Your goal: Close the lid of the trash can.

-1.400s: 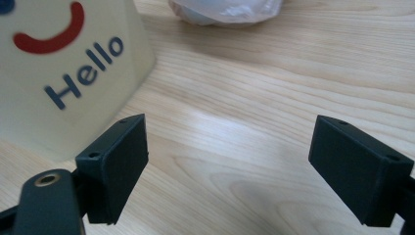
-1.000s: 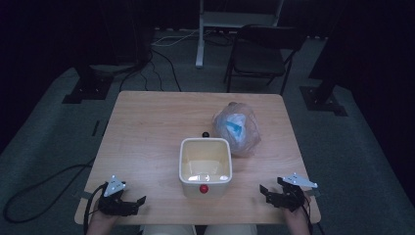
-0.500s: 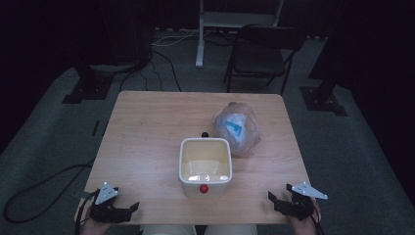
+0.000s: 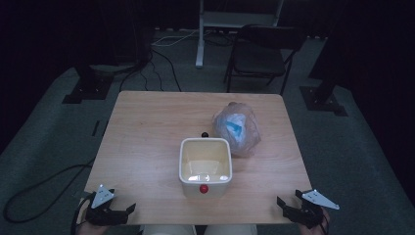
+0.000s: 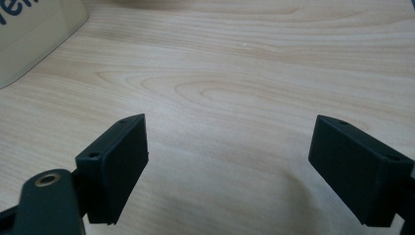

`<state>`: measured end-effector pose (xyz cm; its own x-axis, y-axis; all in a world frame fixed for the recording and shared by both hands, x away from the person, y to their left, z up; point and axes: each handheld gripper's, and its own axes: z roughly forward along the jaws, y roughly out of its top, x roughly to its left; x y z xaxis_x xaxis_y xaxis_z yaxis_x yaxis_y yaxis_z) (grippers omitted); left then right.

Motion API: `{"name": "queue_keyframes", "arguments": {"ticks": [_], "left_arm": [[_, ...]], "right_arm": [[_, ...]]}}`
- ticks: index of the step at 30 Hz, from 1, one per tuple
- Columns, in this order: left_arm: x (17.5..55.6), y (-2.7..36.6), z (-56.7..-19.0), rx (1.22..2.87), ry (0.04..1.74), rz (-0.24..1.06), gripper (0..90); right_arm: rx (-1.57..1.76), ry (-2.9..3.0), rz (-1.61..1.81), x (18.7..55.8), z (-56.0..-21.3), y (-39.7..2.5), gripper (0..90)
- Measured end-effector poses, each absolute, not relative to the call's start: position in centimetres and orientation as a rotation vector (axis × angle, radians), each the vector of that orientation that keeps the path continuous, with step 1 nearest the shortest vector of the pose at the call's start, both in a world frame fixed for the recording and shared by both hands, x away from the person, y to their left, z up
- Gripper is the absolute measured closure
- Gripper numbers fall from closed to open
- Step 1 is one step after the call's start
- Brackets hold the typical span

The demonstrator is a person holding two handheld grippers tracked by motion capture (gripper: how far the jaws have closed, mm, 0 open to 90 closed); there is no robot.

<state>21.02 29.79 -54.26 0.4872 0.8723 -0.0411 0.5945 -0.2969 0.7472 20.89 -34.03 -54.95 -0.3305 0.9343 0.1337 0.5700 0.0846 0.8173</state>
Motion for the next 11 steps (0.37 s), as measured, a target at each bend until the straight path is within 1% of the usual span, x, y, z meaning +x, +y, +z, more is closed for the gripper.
{"name": "queue_keyframes", "arguments": {"ticks": [11], "left_arm": [[20.57,30.26,-54.54,1.951,1.228,0.49,0.5]], "right_arm": [[1.483,1.939,1.135,20.7,-55.29,-34.01,14.2]]}}
